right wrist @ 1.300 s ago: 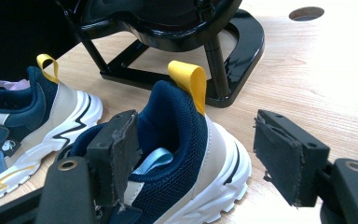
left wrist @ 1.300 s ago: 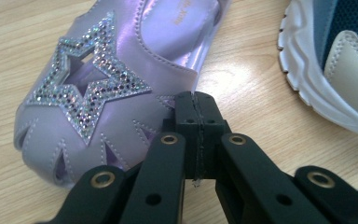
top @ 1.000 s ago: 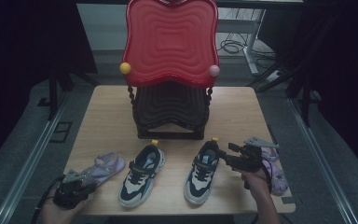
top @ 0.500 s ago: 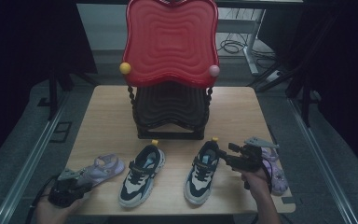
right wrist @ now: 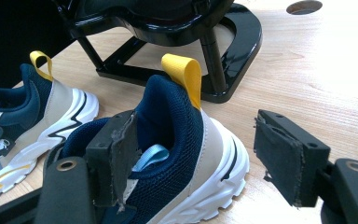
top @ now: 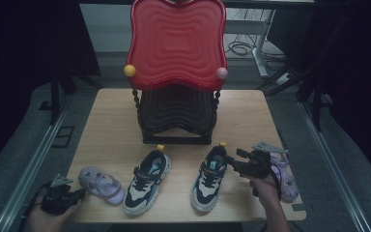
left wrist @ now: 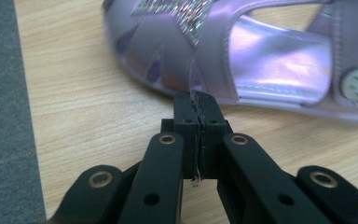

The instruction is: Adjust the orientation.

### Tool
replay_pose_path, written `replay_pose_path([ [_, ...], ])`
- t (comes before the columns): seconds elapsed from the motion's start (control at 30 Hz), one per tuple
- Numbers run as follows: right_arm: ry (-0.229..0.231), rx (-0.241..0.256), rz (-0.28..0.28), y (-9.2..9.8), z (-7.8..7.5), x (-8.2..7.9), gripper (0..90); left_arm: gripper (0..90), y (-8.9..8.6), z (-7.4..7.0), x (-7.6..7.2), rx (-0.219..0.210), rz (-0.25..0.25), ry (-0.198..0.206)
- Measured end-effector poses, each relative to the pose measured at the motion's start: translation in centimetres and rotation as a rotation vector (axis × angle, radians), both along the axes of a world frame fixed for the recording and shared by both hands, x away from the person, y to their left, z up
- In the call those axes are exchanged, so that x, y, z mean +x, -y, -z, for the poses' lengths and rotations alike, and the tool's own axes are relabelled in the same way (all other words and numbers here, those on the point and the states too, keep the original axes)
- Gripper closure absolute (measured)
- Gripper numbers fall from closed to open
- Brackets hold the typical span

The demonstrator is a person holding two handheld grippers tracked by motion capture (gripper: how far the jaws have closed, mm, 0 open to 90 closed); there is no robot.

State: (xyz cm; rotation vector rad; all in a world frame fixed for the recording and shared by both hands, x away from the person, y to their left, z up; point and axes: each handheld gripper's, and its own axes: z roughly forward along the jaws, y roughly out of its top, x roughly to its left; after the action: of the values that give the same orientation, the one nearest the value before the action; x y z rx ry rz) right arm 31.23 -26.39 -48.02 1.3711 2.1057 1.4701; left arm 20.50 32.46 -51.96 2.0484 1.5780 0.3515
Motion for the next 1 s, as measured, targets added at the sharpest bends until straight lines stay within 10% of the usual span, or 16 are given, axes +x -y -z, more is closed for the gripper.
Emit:
replay_pose_path([
  [1.0,-0.022,-0.002,0.016,0.2,0.4,0.2,30.7,89.8,-2.2,0.0,2.8,-0.092,-0.058,0.015],
])
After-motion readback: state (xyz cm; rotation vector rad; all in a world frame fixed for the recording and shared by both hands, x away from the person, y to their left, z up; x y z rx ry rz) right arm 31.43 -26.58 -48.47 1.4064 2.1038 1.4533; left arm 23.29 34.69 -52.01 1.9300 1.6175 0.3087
